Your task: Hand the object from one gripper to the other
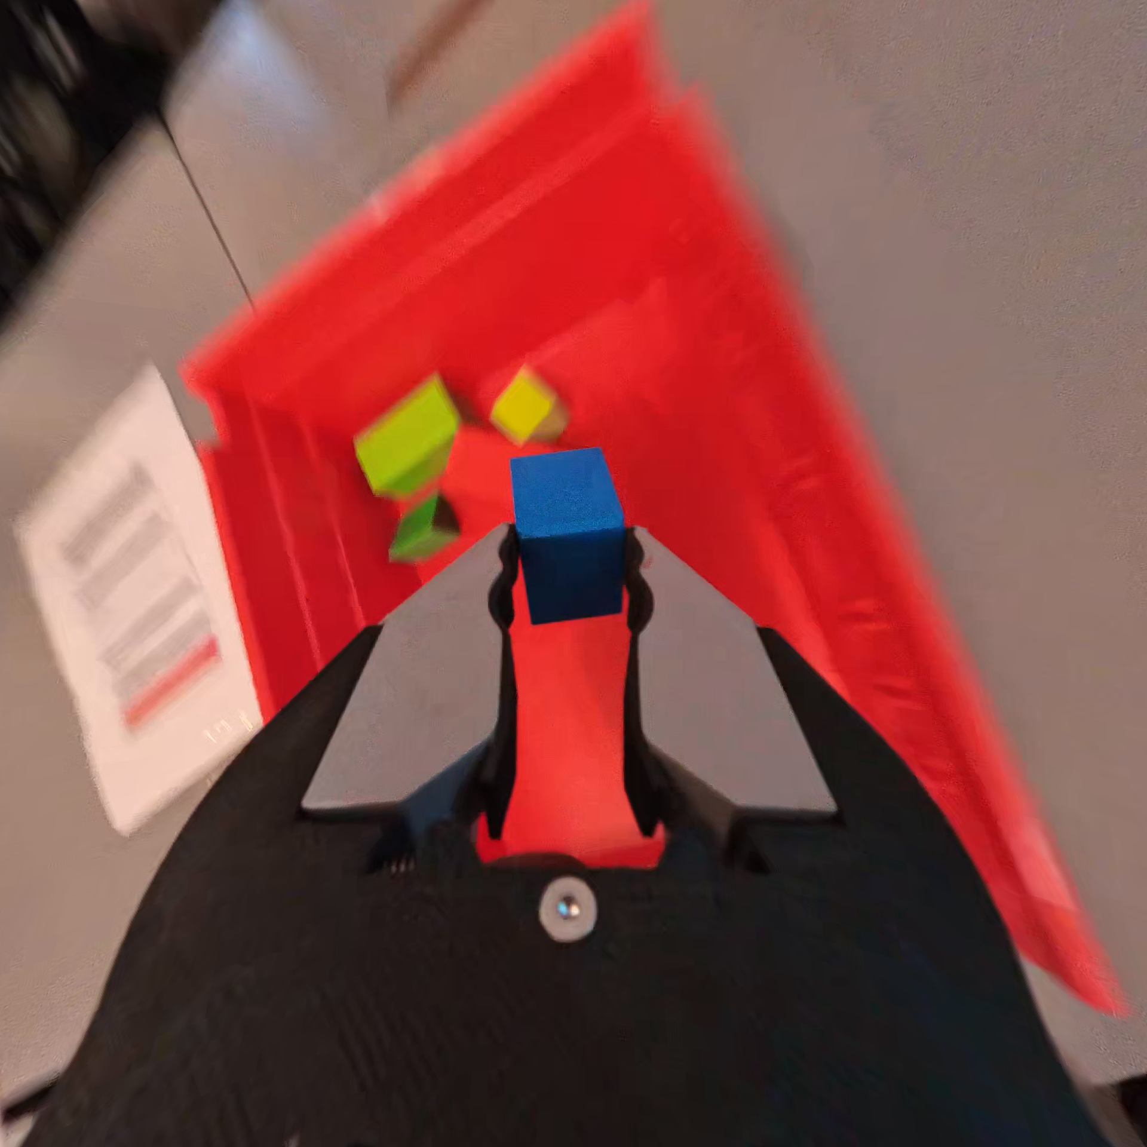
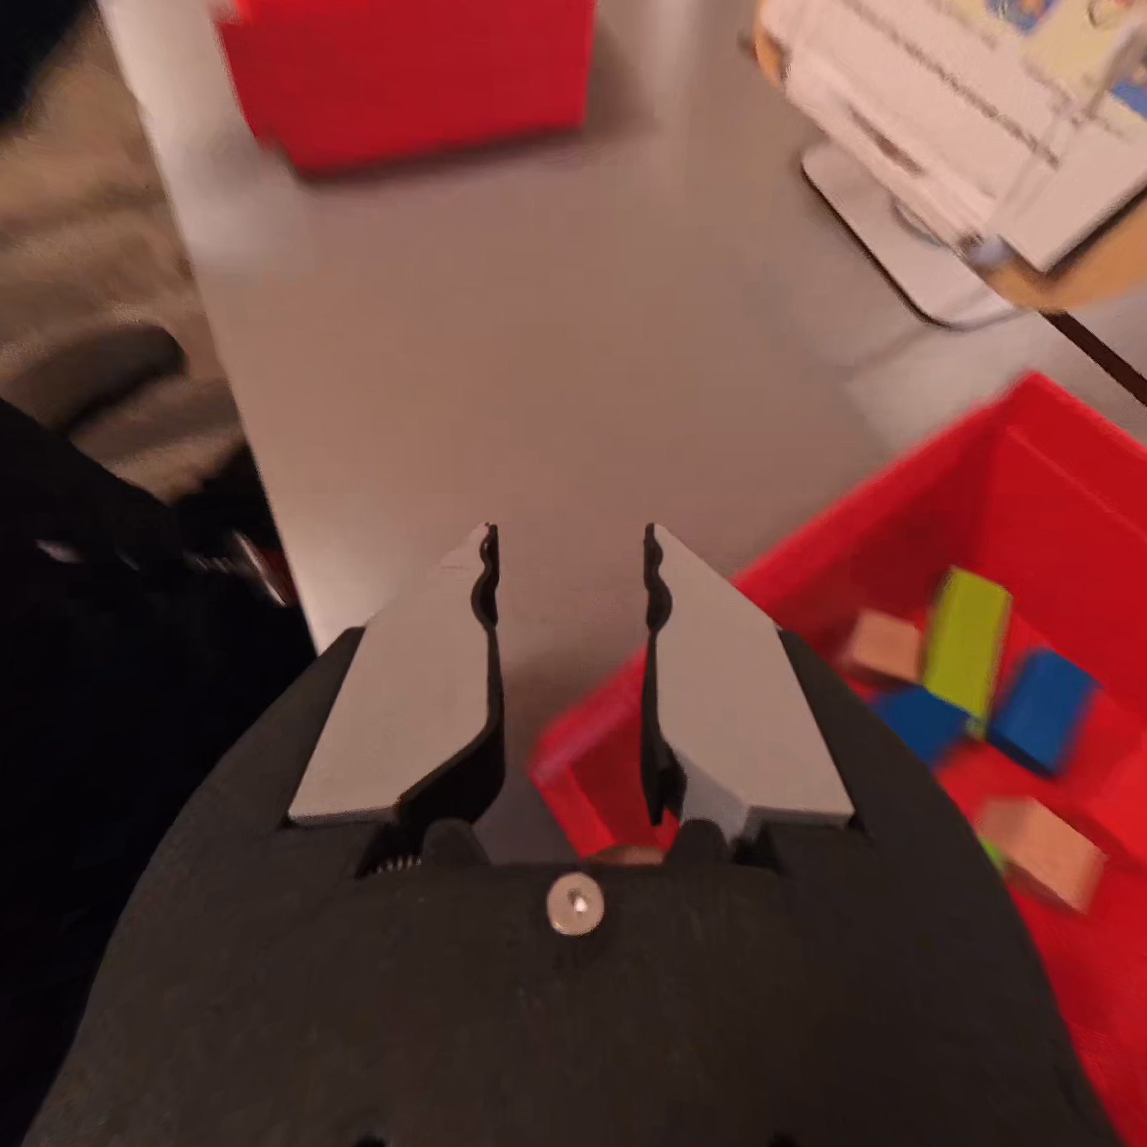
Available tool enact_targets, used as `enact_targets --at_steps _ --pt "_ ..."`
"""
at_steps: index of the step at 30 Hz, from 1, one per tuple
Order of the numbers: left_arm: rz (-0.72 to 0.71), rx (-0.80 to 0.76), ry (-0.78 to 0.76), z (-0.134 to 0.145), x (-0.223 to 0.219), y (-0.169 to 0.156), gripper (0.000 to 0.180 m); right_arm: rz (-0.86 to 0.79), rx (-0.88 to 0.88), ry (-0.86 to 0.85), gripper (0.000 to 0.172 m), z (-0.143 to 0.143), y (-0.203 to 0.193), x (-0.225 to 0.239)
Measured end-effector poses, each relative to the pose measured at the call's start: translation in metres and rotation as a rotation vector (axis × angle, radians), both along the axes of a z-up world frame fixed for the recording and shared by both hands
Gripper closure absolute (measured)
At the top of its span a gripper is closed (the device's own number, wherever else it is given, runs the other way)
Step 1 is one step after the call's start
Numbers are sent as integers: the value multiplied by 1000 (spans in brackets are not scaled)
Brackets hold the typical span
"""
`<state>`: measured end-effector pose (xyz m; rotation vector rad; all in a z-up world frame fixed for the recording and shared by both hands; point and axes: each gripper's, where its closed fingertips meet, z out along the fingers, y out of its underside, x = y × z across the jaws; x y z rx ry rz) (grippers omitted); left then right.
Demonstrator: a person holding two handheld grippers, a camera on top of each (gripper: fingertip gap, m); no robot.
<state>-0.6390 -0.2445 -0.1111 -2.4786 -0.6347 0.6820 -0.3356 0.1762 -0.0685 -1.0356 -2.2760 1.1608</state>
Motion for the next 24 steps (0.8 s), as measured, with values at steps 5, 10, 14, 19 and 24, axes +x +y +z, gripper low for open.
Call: enact_targets --at_steps 5,10,14,19,24 --pt "-394 130 359 84 119 128 152 79 -258 2 117 35 -97 -35" --pt "-702 94 635 91 219 226 151 191 -456 -108 107 53 -171 -61" --pt "-774 137 644 89 247 255 151 263 -537 -195 141 50 -180 -56" --pt "-850 186 607 77 264 276 152 285 -613 -254 145 43 -174 -46" --pt "-862 273 544 69 272 296 152 236 -627 -273 145 35 -151 -39"
